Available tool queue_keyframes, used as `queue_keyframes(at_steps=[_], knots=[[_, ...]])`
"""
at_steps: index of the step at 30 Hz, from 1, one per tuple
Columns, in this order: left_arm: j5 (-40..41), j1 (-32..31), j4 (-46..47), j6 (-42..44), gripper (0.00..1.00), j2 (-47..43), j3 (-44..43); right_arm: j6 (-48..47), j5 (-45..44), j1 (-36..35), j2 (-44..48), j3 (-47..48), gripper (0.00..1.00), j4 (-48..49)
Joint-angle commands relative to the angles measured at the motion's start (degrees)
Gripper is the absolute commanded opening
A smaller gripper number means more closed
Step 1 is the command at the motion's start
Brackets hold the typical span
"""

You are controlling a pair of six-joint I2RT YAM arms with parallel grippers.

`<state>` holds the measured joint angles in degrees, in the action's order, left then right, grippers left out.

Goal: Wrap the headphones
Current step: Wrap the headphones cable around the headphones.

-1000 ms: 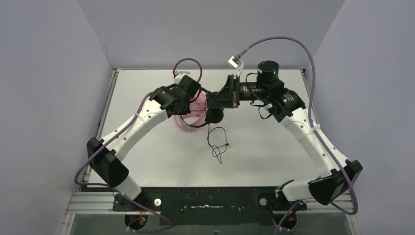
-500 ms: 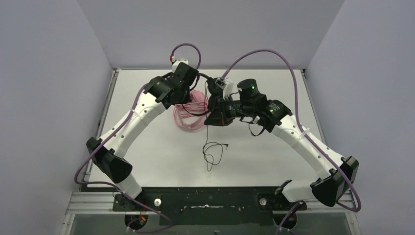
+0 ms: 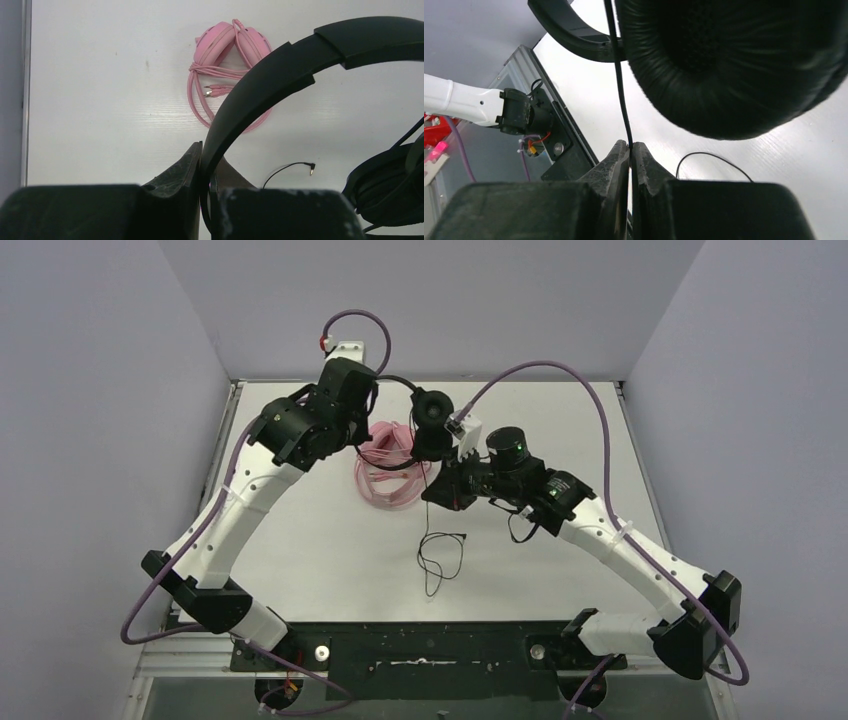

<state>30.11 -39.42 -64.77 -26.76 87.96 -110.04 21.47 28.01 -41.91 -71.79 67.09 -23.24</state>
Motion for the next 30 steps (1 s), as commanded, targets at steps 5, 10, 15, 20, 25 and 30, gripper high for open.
queue_keyframes(at_steps=[5,10,15,20,25,30], knots=[[-4.0,-0.2,3.3,-2.5,0.0,-2.2,-4.7,-0.1,-8.6,-2.4,3.7,-4.9,0.02,12.2],[-4.9,-0.3,3.1,-2.9,0.0,-2.4,-4.7,-1.2,-12.4,-3.7,3.3,-4.7,0.02,13.9],[-5.0,-0.3,3.1,-2.7,0.0,-2.1,-4.3,-3.1,-13.3,-6.7,2.2,-3.5,0.04,13.9],[-3.9,-0.3,3.1,-2.2,0.0,-1.7,-4.2,-5.6,-12.4,-10.0,-1.3,0.4,0.01,9.5],[-3.2,-0.2,3.0,-1.7,0.0,-2.0,-4.5,-4.4,-14.3,-11.0,-0.7,-1.7,0.0,8.1],[-5.1,-0.1,3.3,-0.8,0.0,-3.5,-3.3,-3.8,-22.8,-10.0,3.7,-5.6,0.02,6.0]])
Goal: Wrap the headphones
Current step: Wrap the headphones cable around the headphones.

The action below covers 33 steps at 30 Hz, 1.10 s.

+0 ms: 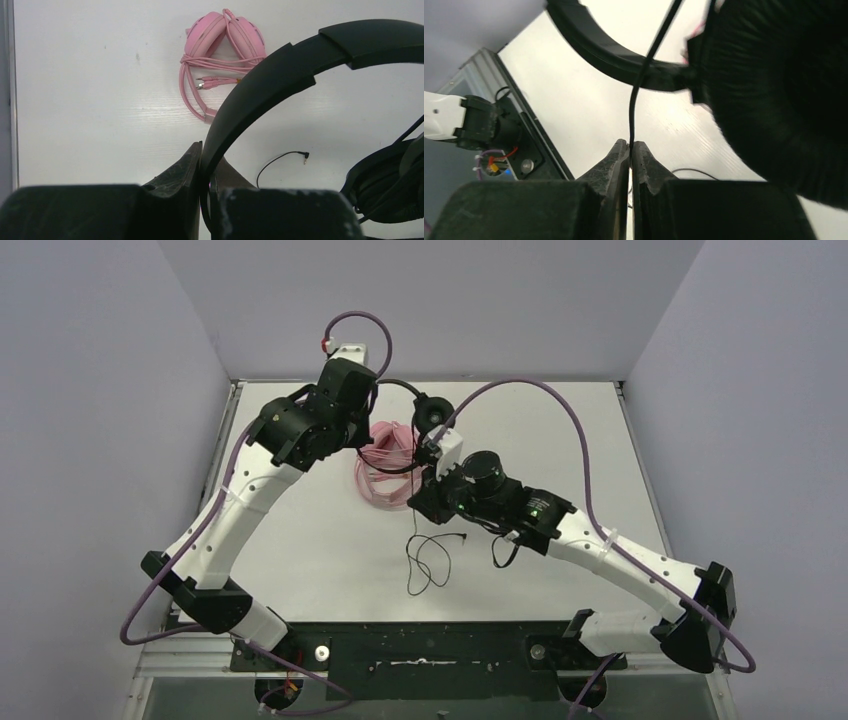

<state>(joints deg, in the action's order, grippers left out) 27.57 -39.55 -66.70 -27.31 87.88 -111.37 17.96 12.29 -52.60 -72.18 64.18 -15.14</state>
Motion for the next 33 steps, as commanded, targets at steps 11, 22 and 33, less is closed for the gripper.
queue_keyframes(at_steps=[11,22,33], knots=[[-7.4,2.3,4.4,0.2,0.0,-6.6,0.0,-1.3,-6.8,2.3,7.7,-6.7,0.22,0.2],[-7.7,4.0,2.7,0.8,0.0,-5.4,-1.0,0.4,17.5,12.3,10.3,-19.1,0.86,13.7],[-10.0,4.9,1.7,0.9,0.0,-5.3,-3.3,-0.9,24.0,15.8,4.6,-27.5,0.94,35.0]])
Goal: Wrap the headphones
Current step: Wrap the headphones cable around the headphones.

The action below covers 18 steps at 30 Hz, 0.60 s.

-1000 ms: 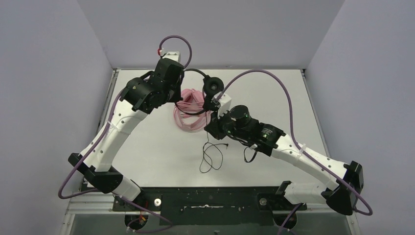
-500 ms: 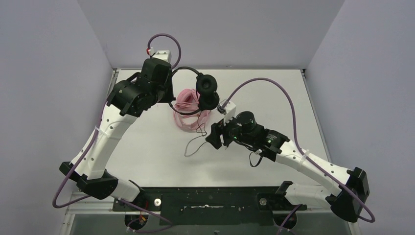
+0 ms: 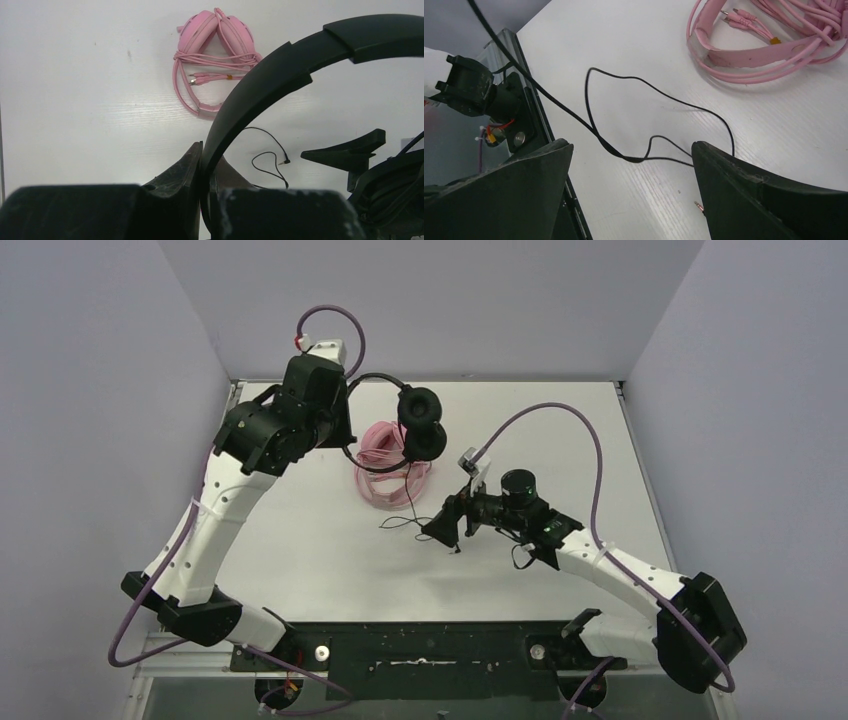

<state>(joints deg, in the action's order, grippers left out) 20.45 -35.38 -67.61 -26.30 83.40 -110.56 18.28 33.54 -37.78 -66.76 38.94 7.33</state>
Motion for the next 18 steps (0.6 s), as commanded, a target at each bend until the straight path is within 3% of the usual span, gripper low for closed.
queue_keyframes(at_steps=[1,3,10,15,18], knots=[[-3.3,0.8,2.7,-0.1,0.0,-1.0,-4.2,-2.4,1.9,1.1,-1.0,-2.4,0.93,11.9],[-3.8,1.1,2.7,0.0,0.0,-1.4,-4.2,-3.0,0.1,2.8,-0.8,-3.1,0.9,11.5],[-6.1,2.4,2.9,0.1,0.0,-2.9,-4.0,7.6,-0.9,16.7,-1.9,-7.6,0.84,19.7],[-7.7,2.7,3.3,0.0,0.0,-3.0,-4.3,6.5,5.8,17.3,-11.5,-5.3,0.74,27.2],[-8.6,2.9,3.1,0.3,0.0,-3.0,-4.5,6.3,13.2,15.1,-13.6,-5.6,0.72,38.4]])
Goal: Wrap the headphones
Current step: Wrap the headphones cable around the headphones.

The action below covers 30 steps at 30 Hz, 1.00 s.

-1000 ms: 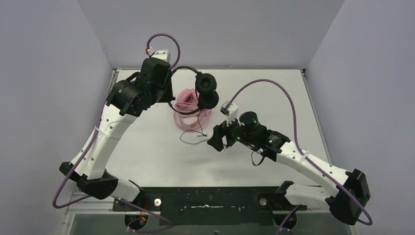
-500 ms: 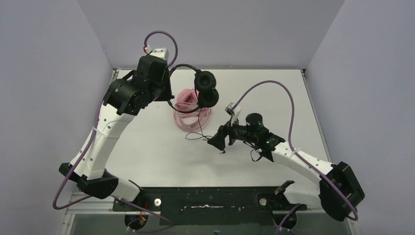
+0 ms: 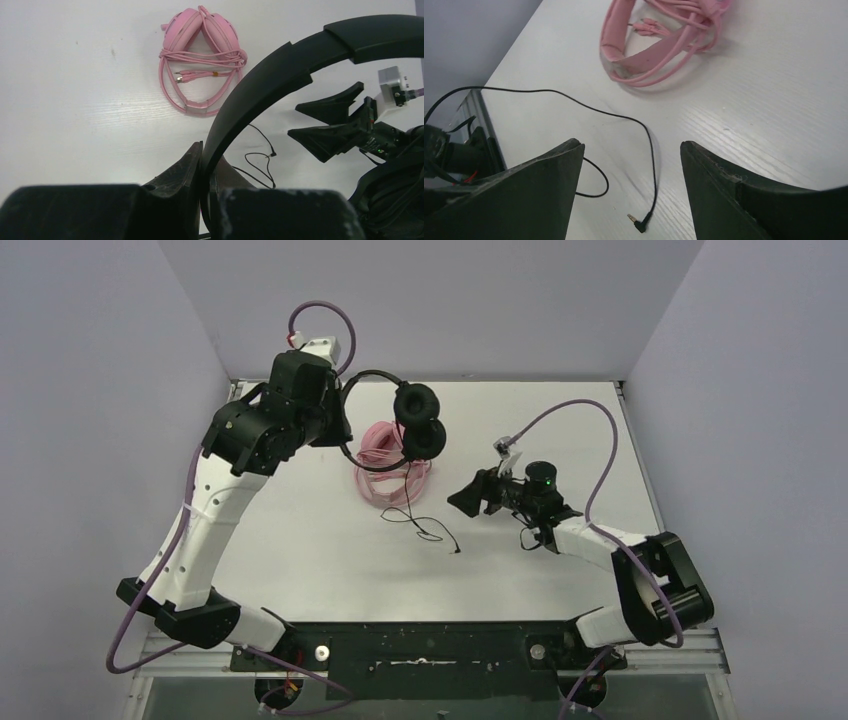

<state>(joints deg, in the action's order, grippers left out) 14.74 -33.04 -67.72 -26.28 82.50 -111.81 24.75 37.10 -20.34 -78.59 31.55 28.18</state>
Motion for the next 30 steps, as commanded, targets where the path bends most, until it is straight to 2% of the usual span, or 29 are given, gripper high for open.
queue_keyframes(at_steps=[1,4,6,8,12,14,18,22,24,29,30], knots=[[-3.0,0.6,3.1,0.3,0.0,-2.3,-3.1,1.0,12.1,-2.9,-2.0,2.4,0.72,19.8],[-3.0,0.8,3.4,0.2,0.0,-2.7,-2.4,7.7,17.9,-5.2,-2.8,2.0,0.69,33.4],[-3.4,1.0,3.5,0.2,0.0,-2.8,-2.4,8.3,19.0,-7.4,-2.9,1.4,0.71,38.2],[-3.7,1.1,3.7,0.1,0.0,-2.8,-2.3,5.5,17.1,-9.4,-3.0,0.9,0.74,37.8],[-4.4,1.1,3.9,0.2,0.0,-3.1,-2.3,-6.9,5.0,-10.2,-1.8,0.1,0.71,28.3],[-4.3,1.1,3.7,0.2,0.0,-3.3,-2.3,-11.6,2.0,-9.4,-3.7,0.5,0.69,27.2],[-4.5,1.2,3.7,0.3,0.0,-3.7,-2.3,-10.2,6.6,-6.5,-11.9,4.7,0.62,33.3],[-5.2,1.2,3.9,0.1,0.0,-3.5,-2.3,-13.6,12.6,-9.5,-18.4,8.2,0.61,35.6],[-5.6,1.3,4.1,0.1,0.0,-3.4,-2.2,-12.4,14.6,-11.2,-21.5,9.5,0.61,38.6],[-6.3,1.5,4.2,0.0,0.0,-3.3,-2.4,-1.9,16.1,-14.7,-30.6,11.7,0.64,56.6],[-6.3,1.5,4.1,0.1,0.0,-3.3,-2.4,-0.7,15.7,-15.2,-31.5,12.2,0.64,57.2]])
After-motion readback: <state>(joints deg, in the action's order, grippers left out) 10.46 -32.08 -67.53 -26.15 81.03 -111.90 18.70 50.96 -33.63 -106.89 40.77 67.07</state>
